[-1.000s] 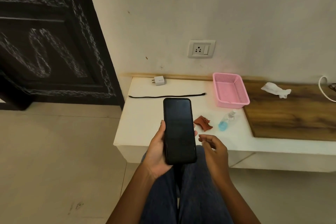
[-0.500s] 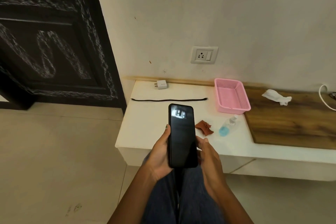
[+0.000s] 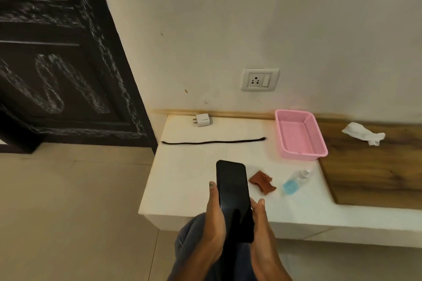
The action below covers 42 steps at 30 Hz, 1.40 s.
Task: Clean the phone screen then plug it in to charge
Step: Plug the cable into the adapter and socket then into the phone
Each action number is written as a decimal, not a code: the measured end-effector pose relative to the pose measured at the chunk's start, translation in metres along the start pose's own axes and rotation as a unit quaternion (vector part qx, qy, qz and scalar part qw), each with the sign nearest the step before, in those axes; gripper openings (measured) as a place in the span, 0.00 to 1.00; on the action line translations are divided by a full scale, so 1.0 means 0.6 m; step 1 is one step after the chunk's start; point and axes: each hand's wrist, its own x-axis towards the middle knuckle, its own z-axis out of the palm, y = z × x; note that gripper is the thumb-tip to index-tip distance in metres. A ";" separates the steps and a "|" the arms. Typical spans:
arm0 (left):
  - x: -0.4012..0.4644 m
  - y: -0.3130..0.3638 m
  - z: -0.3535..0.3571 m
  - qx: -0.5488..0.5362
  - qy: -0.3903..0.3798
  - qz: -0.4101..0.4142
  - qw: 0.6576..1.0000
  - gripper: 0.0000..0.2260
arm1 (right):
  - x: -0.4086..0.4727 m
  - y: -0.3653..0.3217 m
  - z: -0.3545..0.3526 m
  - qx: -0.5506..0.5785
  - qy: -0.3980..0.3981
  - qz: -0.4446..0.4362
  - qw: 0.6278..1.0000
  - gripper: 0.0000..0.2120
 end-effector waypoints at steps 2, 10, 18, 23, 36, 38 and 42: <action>0.023 -0.007 -0.001 0.067 0.030 0.038 0.997 0.32 | 0.022 0.004 -0.006 -0.040 0.007 -0.009 0.999 0.20; 0.132 0.022 0.010 0.133 0.098 0.082 0.983 0.35 | 0.157 0.008 -0.008 -0.120 0.076 0.053 0.988 0.23; 0.209 0.022 -0.007 0.178 0.102 -0.013 0.979 0.44 | 0.236 0.056 -0.003 -0.178 0.124 0.060 0.974 0.34; 0.230 0.007 -0.017 0.202 0.119 -0.017 0.972 0.39 | 0.252 0.074 -0.001 -0.220 0.184 0.085 0.954 0.33; 0.226 0.005 -0.016 0.182 0.087 0.008 0.979 0.29 | 0.251 0.070 -0.003 -0.252 0.228 0.058 0.939 0.31; 0.219 0.008 -0.016 0.175 0.079 0.010 0.981 0.29 | 0.251 0.067 -0.004 -0.255 0.222 0.054 0.940 0.30; 0.207 0.008 -0.018 0.164 0.050 0.005 0.985 0.32 | 0.249 0.068 -0.004 -0.231 0.186 0.027 0.955 0.29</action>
